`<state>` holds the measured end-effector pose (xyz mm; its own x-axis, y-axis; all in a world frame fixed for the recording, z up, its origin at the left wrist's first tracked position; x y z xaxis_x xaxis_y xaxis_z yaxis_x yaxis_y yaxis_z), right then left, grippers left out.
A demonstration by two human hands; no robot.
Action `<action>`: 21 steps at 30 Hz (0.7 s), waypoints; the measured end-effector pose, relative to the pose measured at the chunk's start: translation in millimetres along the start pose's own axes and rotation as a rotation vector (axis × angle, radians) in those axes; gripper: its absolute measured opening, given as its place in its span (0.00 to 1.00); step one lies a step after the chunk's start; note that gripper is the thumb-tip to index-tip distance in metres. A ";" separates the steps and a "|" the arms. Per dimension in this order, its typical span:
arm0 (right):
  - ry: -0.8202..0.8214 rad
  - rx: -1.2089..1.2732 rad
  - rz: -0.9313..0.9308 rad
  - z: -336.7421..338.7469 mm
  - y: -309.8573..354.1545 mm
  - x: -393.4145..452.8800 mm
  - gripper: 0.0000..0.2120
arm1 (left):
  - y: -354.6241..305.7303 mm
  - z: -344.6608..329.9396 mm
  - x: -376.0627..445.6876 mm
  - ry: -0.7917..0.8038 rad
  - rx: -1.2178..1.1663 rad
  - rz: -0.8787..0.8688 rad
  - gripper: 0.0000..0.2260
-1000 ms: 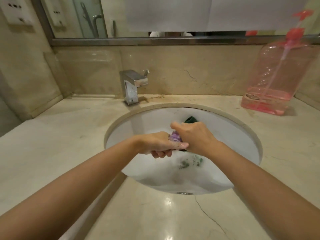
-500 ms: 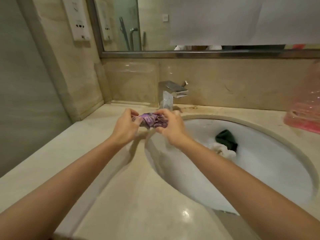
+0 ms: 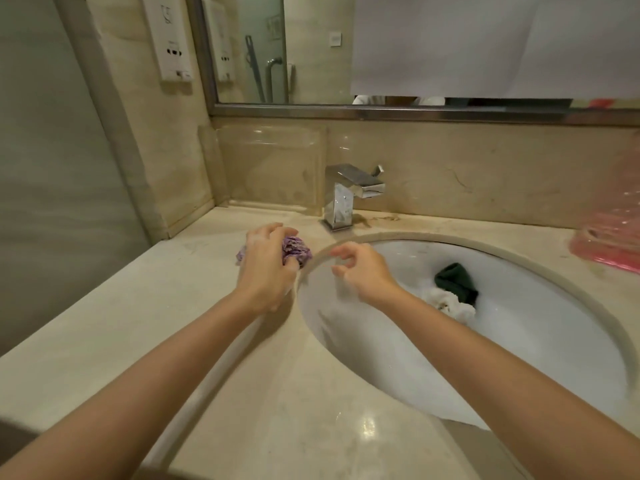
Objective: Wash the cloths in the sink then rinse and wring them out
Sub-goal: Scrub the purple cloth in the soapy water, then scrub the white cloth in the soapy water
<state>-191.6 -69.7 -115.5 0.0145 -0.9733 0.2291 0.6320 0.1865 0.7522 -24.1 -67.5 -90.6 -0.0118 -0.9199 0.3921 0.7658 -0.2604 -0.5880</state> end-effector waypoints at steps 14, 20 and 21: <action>0.413 -0.457 -0.328 90.0 -126.5 -90.5 0.13 | -137.6 -32.6 6.1 -0.099 -0.386 -0.162 0.06; 0.436 -0.561 -0.300 85.7 -134.1 -75.0 0.15 | -149.1 -31.0 15.7 -0.262 -0.545 -0.077 0.05; 0.424 -0.564 -0.305 86.1 -137.1 -73.2 0.16 | -146.6 -30.3 16.3 -0.279 -0.569 -0.049 0.05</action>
<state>-346.0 -12.5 -182.2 0.0002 -0.9600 -0.2801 0.9535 -0.0842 0.2894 -156.1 -53.2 -19.5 0.1883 -0.8117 0.5528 0.3066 -0.4862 -0.8183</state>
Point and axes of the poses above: each hand's wrist, its own x-axis towards the middle knuckle, its own z-axis out of the back of the hand, y = z × x, the point moved 4 cm from there along x, towards the middle knuckle, and after that the axes turned 6 degrees about z, right-handed, at the moved point
